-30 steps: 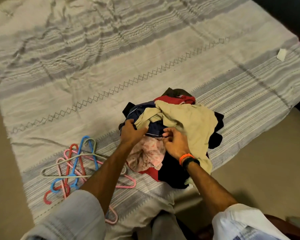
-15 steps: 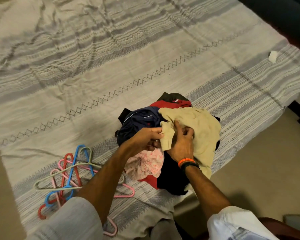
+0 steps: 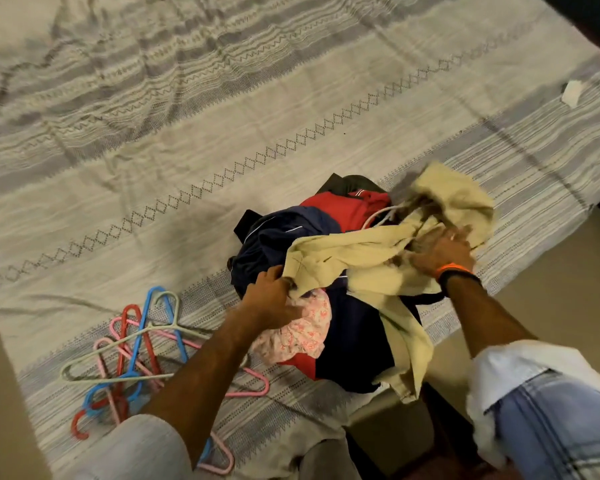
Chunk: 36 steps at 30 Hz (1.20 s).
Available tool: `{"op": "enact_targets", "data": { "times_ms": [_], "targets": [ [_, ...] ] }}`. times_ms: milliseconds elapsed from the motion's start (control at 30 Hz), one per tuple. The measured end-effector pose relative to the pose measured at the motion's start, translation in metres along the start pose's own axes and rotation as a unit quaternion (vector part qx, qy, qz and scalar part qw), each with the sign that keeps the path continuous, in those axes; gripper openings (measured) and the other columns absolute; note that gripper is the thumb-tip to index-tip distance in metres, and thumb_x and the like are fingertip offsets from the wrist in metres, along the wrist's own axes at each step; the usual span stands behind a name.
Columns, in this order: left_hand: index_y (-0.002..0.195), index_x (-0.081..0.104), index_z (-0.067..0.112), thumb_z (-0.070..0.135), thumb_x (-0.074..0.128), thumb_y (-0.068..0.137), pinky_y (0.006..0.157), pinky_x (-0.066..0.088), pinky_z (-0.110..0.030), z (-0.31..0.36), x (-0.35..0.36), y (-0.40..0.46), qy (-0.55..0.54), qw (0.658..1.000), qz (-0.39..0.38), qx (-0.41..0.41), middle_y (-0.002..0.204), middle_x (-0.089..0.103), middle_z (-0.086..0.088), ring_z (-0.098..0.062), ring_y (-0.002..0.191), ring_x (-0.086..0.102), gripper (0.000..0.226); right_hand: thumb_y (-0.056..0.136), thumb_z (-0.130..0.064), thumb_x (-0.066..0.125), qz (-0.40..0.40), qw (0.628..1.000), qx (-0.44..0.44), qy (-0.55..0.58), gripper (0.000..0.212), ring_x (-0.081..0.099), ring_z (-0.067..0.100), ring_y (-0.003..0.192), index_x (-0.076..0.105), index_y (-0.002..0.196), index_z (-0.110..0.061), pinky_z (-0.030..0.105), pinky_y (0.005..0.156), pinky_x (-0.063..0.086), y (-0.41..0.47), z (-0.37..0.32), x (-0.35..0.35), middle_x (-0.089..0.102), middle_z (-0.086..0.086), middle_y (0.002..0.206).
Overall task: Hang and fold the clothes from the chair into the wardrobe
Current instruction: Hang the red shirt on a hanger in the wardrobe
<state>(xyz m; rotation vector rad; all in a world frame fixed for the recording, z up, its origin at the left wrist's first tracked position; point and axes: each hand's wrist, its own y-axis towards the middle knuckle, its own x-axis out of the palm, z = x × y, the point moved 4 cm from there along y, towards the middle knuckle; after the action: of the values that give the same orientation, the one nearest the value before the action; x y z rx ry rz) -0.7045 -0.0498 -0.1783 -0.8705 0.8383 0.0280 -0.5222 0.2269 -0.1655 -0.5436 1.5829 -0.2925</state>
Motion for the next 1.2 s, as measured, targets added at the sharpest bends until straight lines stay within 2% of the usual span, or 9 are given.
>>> {"op": "enact_targets", "data": {
  "times_ms": [100, 267, 400, 600, 733, 833, 967, 1100, 1200],
  "targets": [
    [0.139, 0.05, 0.016, 0.049, 0.069, 0.085, 0.106, 0.036, -0.047, 0.016, -0.004, 0.005, -0.022, 0.997, 0.073, 0.012, 0.147, 0.034, -0.007, -0.033, 0.131, 0.035, 0.066, 0.077, -0.034, 0.075, 0.063, 0.988, -0.13, 0.056, 0.06, 0.057, 0.038, 0.116, 0.055, 0.126, -0.005, 0.045, 0.098, 0.048, -0.024, -0.025, 0.009, 0.057, 0.021, 0.13],
    [0.147, 0.038, 0.029, 0.032, 0.071, 0.081, 0.107, 0.03, -0.051, 0.051, -0.002, 0.02, 0.09, 0.988, 0.067, 0.103, 0.156, 0.021, 0.0, -0.03, 0.138, 0.027, 0.073, 0.07, -0.037, 0.079, -0.05, 0.923, -0.381, -0.038, 0.106, 0.044, 0.037, 0.119, 0.019, 0.156, -0.023, 0.046, 0.095, 0.045, -0.077, -0.071, 0.078, 0.032, 0.014, 0.152],
    [0.153, 0.02, 0.025, 0.04, 0.073, 0.081, 0.109, 0.03, -0.052, 0.042, 0.004, 0.032, 0.156, 0.986, 0.025, 0.058, 0.163, 0.003, -0.003, -0.032, 0.14, 0.028, 0.091, 0.08, -0.017, 0.064, 0.026, 0.939, -0.341, -0.037, 0.059, 0.061, 0.041, 0.098, 0.049, 0.136, -0.024, 0.047, 0.075, 0.051, -0.06, -0.076, 0.072, 0.054, 0.011, 0.122],
    [0.151, 0.029, 0.028, 0.035, 0.04, 0.102, 0.086, 0.047, -0.044, -0.003, -0.01, 0.038, 0.215, 0.969, 0.029, -0.118, 0.155, 0.022, -0.012, -0.041, 0.125, 0.046, 0.051, 0.094, -0.012, 0.048, 0.103, 0.949, -0.234, -0.182, 0.031, 0.063, 0.038, 0.098, 0.06, 0.122, -0.018, 0.038, 0.072, 0.042, -0.018, -0.045, 0.022, 0.049, 0.01, 0.13],
    [0.141, 0.048, 0.017, 0.038, 0.042, 0.1, 0.081, 0.049, -0.046, -0.02, -0.032, 0.034, 0.217, 0.943, -0.007, -0.254, 0.146, 0.04, -0.015, -0.038, 0.116, 0.053, 0.046, 0.098, -0.018, 0.04, 0.023, 0.917, -0.209, -0.339, 0.035, 0.041, 0.031, 0.13, 0.06, 0.127, -0.015, 0.043, 0.103, 0.036, -0.013, -0.038, 0.036, 0.056, 0.007, 0.135],
    [0.125, 0.06, 0.018, 0.037, 0.058, 0.091, 0.101, 0.038, -0.055, 0.003, -0.046, 0.036, 0.284, 0.937, 0.049, -0.199, 0.13, 0.057, -0.015, -0.037, 0.118, 0.053, 0.039, 0.082, -0.027, 0.058, 0.05, 0.928, -0.213, -0.3, 0.036, 0.042, 0.034, 0.122, 0.066, 0.115, -0.016, 0.045, 0.103, 0.031, -0.021, -0.049, 0.042, 0.062, 0.008, 0.124],
    [0.132, 0.044, 0.013, 0.026, 0.07, 0.078, 0.101, 0.037, -0.045, 0.044, -0.055, 0.053, 0.189, 0.968, 0.163, -0.032, 0.138, 0.048, -0.016, -0.037, 0.126, 0.046, 0.061, 0.05, -0.037, 0.054, 0.145, 0.934, -0.307, -0.111, 0.076, 0.05, 0.036, 0.115, 0.06, 0.119, -0.005, 0.045, 0.093, 0.029, -0.034, -0.087, 0.041, 0.06, 0.012, 0.129],
    [0.157, 0.01, 0.012, 0.034, 0.068, 0.076, 0.107, 0.032, -0.043, 0.07, -0.044, 0.07, 0.202, 0.949, 0.151, 0.191, 0.163, 0.011, -0.009, -0.031, 0.141, 0.031, 0.101, 0.054, -0.024, 0.049, -0.116, 0.932, -0.337, 0.066, 0.065, 0.064, 0.037, 0.101, 0.062, 0.117, -0.013, 0.04, 0.085, 0.05, -0.036, -0.105, 0.056, 0.07, 0.011, 0.107],
    [0.157, -0.004, 0.025, 0.032, 0.068, 0.079, 0.075, 0.043, -0.036, 0.055, -0.035, 0.079, 0.254, 0.945, 0.073, 0.194, 0.156, 0.029, -0.003, -0.029, 0.115, 0.055, 0.107, 0.06, -0.005, 0.048, -0.208, 0.916, -0.281, 0.196, 0.057, 0.069, 0.024, 0.103, 0.07, 0.112, -0.011, 0.036, 0.093, 0.054, -0.033, -0.095, 0.068, 0.073, 0.004, 0.103]
  ]
}}
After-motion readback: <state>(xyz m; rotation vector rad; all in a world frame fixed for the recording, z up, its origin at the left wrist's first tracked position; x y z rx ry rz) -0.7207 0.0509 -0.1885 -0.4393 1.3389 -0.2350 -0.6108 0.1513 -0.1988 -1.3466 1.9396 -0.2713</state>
